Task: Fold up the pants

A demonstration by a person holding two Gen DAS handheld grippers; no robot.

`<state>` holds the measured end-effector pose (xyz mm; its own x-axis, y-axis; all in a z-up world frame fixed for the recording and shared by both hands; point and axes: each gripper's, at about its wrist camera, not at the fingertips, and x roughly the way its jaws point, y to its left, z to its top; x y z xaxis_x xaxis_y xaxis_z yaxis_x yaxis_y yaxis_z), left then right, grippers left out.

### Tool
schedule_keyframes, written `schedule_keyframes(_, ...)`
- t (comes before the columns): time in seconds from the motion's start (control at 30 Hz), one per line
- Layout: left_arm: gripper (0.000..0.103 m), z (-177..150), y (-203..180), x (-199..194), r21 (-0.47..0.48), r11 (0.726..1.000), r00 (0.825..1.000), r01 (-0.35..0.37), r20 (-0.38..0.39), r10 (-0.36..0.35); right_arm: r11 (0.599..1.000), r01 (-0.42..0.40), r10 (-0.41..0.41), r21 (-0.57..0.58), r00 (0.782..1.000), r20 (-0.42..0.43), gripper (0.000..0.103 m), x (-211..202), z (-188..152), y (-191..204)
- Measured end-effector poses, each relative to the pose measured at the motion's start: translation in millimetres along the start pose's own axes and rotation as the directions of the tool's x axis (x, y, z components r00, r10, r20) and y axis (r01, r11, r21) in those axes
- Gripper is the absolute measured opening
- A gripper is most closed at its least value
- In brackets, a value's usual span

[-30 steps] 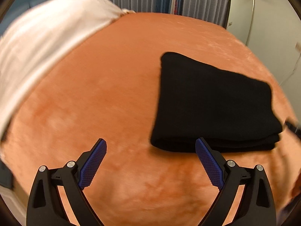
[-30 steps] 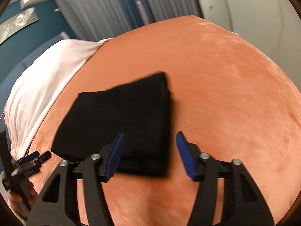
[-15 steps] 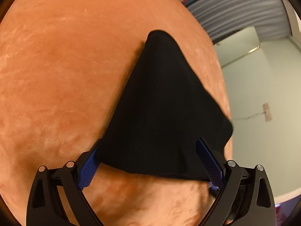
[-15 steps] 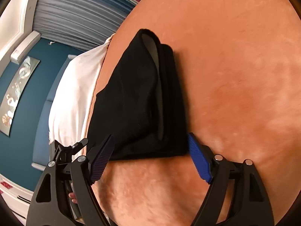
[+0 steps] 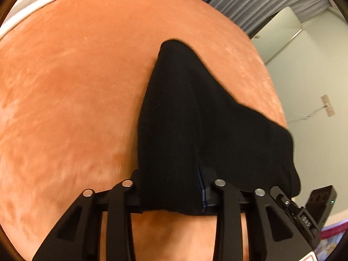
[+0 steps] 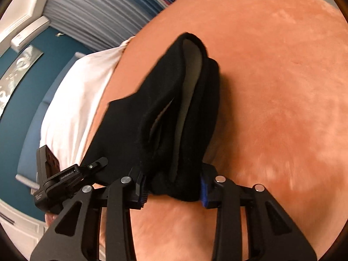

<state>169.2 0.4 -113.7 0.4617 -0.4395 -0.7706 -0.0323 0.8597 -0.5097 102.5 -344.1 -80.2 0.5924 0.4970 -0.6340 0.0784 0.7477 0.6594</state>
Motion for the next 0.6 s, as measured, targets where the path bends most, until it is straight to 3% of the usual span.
schedule_keyframes(0.17,0.029,-48,8,-31,0.001,0.998,0.996,0.063,-0.06,-0.063,1.0,-0.02,0.02,-0.018,0.999,-0.039,0.034,-41,-38,-4)
schedule_keyframes(0.23,0.035,-73,7,-35,0.039,0.999,0.998,0.027,-0.055,-0.025,1.0,0.006,-0.006,-0.003,0.998,-0.068,0.035,-44,-56,-19)
schedule_keyframes(0.3,0.045,-83,2,-29,0.084,0.996,0.998,-0.041,-0.039,0.045,0.999,0.025,-0.023,0.027,0.996,-0.081,0.046,-36,-63,-33)
schedule_keyframes(0.37,0.053,-85,1,-25,0.094,0.991,0.996,-0.09,-0.002,0.091,0.996,-0.003,0.008,0.087,0.999,-0.053,0.047,-40,-62,-42)
schedule_keyframes(0.43,0.053,-81,-2,-40,0.109,0.986,0.992,-0.123,0.051,0.118,0.997,0.043,-0.045,0.058,0.998,0.036,0.047,-60,-57,-33)
schedule_keyframes(0.47,0.052,-78,-6,-54,0.128,0.975,0.978,-0.182,0.123,0.167,0.995,0.1,-0.101,0.013,0.99,0.099,0.047,-71,-54,-22)
schedule_keyframes(0.5,0.052,-76,-9,-65,0.14,0.962,0.961,-0.234,0.182,0.207,0.982,0.182,-0.172,-0.04,0.968,0.183,0.047,-86,-49,-8)
schedule_keyframes(0.53,0.055,-74,-16,-81,0.158,0.934,0.922,-0.321,0.277,0.27,0.968,0.239,-0.212,-0.081,0.943,0.258,0.048,-97,-44,6)
schedule_keyframes(0.6,0.067,-71,-31,-102,0.173,0.878,0.842,-0.445,0.415,0.345,0.952,0.26,-0.202,-0.162,0.931,0.305,0.048,-100,-31,31)
